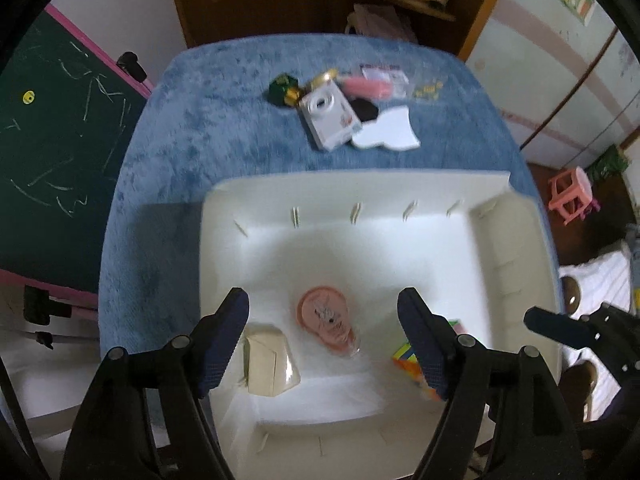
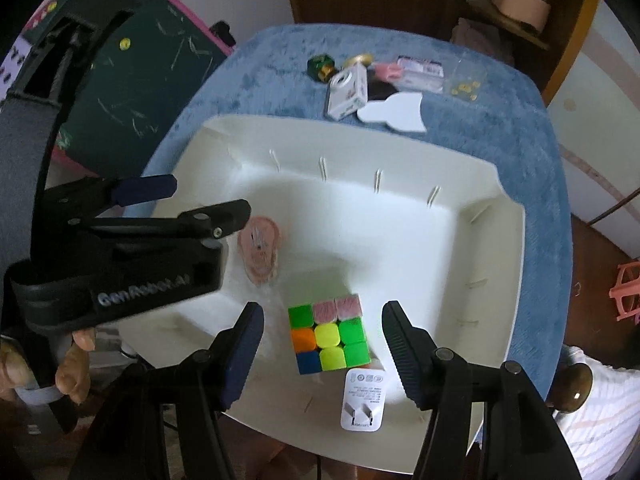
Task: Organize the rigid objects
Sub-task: 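Carry the pink tape roller and Rubik's cube into the tray and release both, then move both tools back toward the remaining items on the table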
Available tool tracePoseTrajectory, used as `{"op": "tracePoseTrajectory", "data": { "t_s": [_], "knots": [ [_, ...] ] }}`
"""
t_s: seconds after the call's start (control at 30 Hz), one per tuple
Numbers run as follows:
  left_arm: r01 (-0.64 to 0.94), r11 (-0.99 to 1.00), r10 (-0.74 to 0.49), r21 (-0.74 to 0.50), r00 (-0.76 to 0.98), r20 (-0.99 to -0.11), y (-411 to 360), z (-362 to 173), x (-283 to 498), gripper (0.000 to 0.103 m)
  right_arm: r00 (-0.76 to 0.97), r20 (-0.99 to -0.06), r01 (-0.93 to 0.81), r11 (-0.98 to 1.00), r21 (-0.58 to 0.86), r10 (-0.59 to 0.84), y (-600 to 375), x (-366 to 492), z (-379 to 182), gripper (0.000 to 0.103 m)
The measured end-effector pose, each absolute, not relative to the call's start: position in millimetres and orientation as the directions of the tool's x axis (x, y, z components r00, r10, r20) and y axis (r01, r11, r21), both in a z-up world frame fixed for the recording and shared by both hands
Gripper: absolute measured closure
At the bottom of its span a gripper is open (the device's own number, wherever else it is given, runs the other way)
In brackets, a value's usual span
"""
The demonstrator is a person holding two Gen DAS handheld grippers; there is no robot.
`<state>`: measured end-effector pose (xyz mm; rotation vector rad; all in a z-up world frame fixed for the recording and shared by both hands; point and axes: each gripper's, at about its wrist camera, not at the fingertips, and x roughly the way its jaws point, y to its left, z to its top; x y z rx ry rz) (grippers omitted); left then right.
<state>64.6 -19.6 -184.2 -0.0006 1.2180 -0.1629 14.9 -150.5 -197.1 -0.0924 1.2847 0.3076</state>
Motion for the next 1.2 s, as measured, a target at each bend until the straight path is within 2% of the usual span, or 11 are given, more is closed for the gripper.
{"op": "tracePoseTrajectory", "data": {
  "t_s": [0.37, 0.6, 0.97, 1.2],
  "knots": [
    [0.106, 0.981, -0.190, -0.160, 0.402, -0.896, -9, -132, 90, 0.023, 0.279, -0.930, -0.181, 0.964, 0.192, 0.238, -172, 39, -163, 0.041],
    [0.122, 0.979, -0.201, -0.163, 0.437, -0.877, -7, -110, 110, 0.023, 0.300, -0.917, -0.124, 0.964, 0.235, 0.262, -186, 58, -148, 0.041],
    [0.161, 0.977, -0.195, -0.139, 0.413, -0.890, -18, -100, 166, 0.023, 0.372, -0.903, -0.062, 0.976, 0.209, 0.217, -205, 99, -122, 0.041],
    [0.169, 0.967, -0.238, -0.188, 0.360, -0.902, -23, -108, 209, 0.023, 0.425, -0.889, -0.026, 0.984, 0.178, 0.172, -218, 137, -103, 0.041]
  ]
}}
